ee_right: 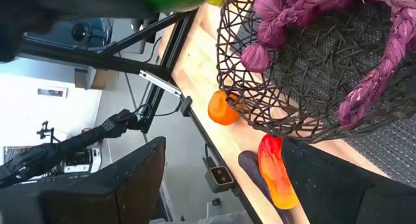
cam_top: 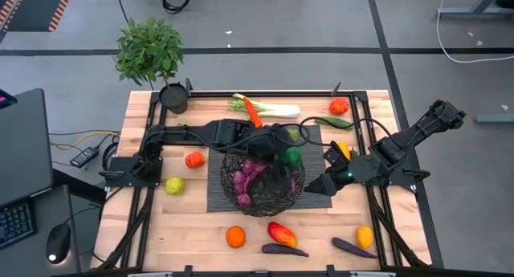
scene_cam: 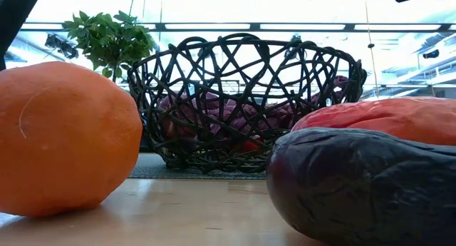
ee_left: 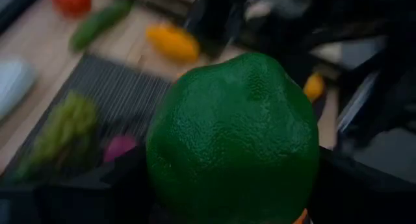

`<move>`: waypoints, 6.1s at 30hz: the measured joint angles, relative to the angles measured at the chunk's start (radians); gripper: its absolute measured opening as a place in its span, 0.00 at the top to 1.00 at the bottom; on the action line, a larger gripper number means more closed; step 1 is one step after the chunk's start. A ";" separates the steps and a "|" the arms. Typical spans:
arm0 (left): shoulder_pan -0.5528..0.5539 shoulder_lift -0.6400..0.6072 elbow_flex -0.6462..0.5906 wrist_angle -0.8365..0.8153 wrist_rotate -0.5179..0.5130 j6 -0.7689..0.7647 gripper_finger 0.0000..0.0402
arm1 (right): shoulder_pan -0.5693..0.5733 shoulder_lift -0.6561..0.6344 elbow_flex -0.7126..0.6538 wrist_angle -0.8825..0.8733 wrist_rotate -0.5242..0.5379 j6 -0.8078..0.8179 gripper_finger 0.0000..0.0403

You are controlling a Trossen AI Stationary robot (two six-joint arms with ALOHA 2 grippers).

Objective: Build produce basket
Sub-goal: Put the green lime into the black wire basket, then put the left purple eggplant into the black wire basket

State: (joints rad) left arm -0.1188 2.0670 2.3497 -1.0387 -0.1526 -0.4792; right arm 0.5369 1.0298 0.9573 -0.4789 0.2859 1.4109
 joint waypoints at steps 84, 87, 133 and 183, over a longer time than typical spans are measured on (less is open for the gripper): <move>-0.035 -0.207 0.001 -0.379 0.012 -0.033 0.03 | -0.096 -0.001 0.000 0.219 0.018 -0.217 0.23; -0.044 -0.219 0.001 -0.304 0.012 -0.032 0.03 | -0.096 -0.001 0.000 0.235 0.012 -0.215 0.23; -0.273 -0.135 -0.034 0.331 -0.236 -0.506 0.03 | 0.312 0.850 0.354 -0.037 -0.129 -0.577 0.23; -0.301 -0.137 -0.034 0.279 -0.236 -0.477 0.03 | 0.285 1.016 0.413 -0.092 -0.114 -0.354 0.80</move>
State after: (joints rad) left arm -0.4194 1.9305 2.3157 -0.7598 -0.3889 -0.9562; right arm 0.8219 2.0455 1.3707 -0.5713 0.1719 1.0573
